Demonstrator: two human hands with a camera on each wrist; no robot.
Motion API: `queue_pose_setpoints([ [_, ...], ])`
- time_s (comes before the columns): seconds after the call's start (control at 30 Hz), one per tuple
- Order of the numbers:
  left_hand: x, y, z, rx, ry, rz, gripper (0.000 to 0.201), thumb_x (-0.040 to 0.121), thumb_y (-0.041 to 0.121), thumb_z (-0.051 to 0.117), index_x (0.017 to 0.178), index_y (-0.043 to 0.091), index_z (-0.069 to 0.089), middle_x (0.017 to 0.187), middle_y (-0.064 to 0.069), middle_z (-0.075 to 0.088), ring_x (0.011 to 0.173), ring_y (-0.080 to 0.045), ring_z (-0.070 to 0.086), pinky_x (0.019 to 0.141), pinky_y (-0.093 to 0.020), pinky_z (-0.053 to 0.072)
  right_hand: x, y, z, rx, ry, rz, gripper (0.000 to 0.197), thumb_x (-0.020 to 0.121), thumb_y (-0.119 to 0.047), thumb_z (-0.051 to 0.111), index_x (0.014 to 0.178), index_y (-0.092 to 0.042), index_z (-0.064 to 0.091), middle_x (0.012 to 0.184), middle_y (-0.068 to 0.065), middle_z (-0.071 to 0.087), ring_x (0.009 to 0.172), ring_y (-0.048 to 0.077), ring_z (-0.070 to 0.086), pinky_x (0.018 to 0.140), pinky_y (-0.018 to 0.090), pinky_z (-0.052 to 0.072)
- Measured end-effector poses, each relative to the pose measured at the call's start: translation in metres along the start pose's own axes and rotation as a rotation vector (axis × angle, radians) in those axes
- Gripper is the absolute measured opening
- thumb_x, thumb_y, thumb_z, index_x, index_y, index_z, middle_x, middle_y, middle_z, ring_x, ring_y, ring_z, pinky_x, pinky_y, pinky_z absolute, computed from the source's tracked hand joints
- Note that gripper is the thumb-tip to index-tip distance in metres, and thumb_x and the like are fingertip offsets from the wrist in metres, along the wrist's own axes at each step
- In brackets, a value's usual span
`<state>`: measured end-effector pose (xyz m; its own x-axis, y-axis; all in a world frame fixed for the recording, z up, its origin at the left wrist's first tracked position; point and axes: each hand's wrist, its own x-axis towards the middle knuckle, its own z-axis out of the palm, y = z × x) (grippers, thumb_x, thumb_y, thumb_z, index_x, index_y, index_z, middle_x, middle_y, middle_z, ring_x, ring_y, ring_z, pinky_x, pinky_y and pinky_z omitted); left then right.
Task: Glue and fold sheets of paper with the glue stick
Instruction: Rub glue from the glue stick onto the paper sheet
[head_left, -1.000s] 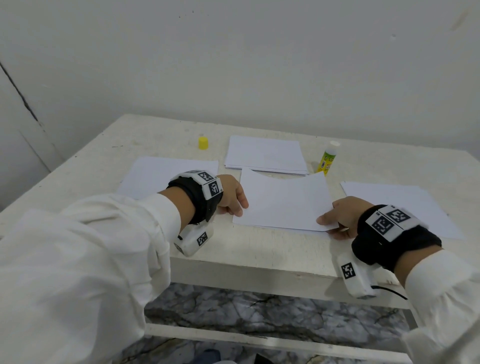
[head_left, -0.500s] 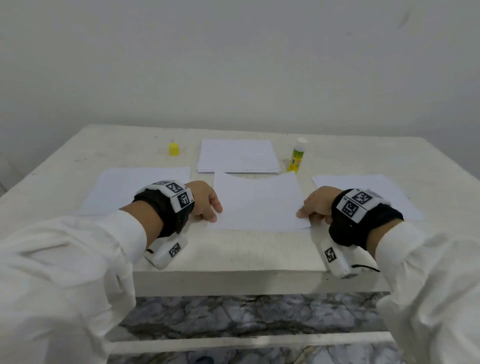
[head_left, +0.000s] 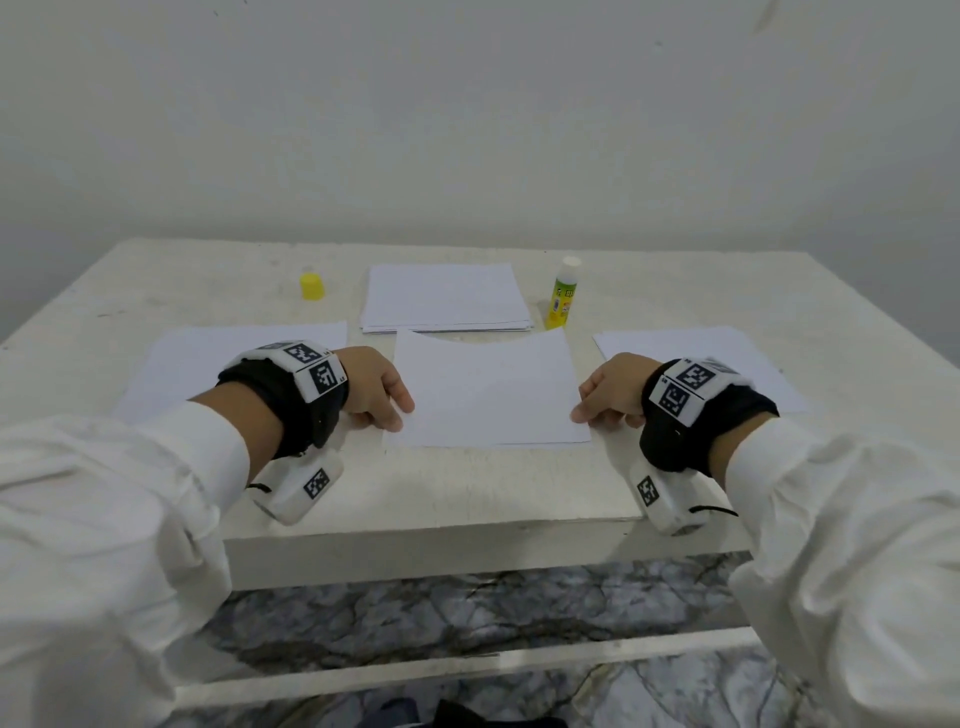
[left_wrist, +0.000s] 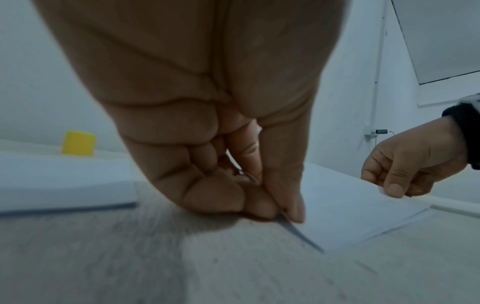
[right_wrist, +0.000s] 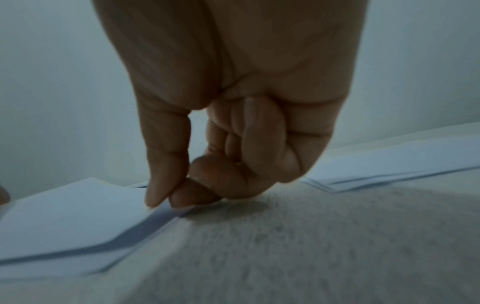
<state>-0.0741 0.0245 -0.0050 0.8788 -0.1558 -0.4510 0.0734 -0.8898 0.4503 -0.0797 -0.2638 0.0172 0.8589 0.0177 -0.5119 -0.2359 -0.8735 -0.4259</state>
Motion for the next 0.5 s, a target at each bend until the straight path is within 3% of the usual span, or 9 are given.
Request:
queue_pose_setpoints([
  [0.13,0.0008,-0.0003,0.0003,0.000,-0.001,-0.001,0.021,0.074,0.010,0.079,0.078,0.027,0.068,0.061,0.004,0.063,0.046,-0.008,0.054,0.059,-0.017,0.046,0.0004,0.0027,0.0010,0.034,0.008,-0.006,0.011,0.079,-0.008,0.074,0.076,-0.006,0.064,0.065,0.004,0.061,0.055,0.014,0.052,0.030,0.009,0.029],
  [0.33,-0.0001,0.0027,-0.0003,0.010,-0.009,-0.017,0.020,0.076,0.010,0.079,0.080,0.026,0.068,0.064,0.003,0.063,0.043,-0.003,0.054,0.056,-0.014,0.045,0.0009,0.0057,0.0022,0.024,-0.012,-0.020,0.022,0.077,-0.008,0.075,0.063,-0.011,0.058,0.055,-0.001,0.060,0.051,0.011,0.052,0.032,0.010,0.031],
  [0.5,0.0000,0.0020,-0.0003,0.004,0.001,-0.025,0.019,0.075,0.010,0.079,0.082,0.024,0.068,0.063,0.002,0.063,0.041,-0.002,0.053,0.046,-0.009,0.042,0.0005,0.0048,0.0027,0.045,-0.003,-0.023,0.024,0.077,-0.006,0.075,0.062,-0.011,0.057,0.047,-0.003,0.059,0.040,0.007,0.050,0.032,0.011,0.032],
])
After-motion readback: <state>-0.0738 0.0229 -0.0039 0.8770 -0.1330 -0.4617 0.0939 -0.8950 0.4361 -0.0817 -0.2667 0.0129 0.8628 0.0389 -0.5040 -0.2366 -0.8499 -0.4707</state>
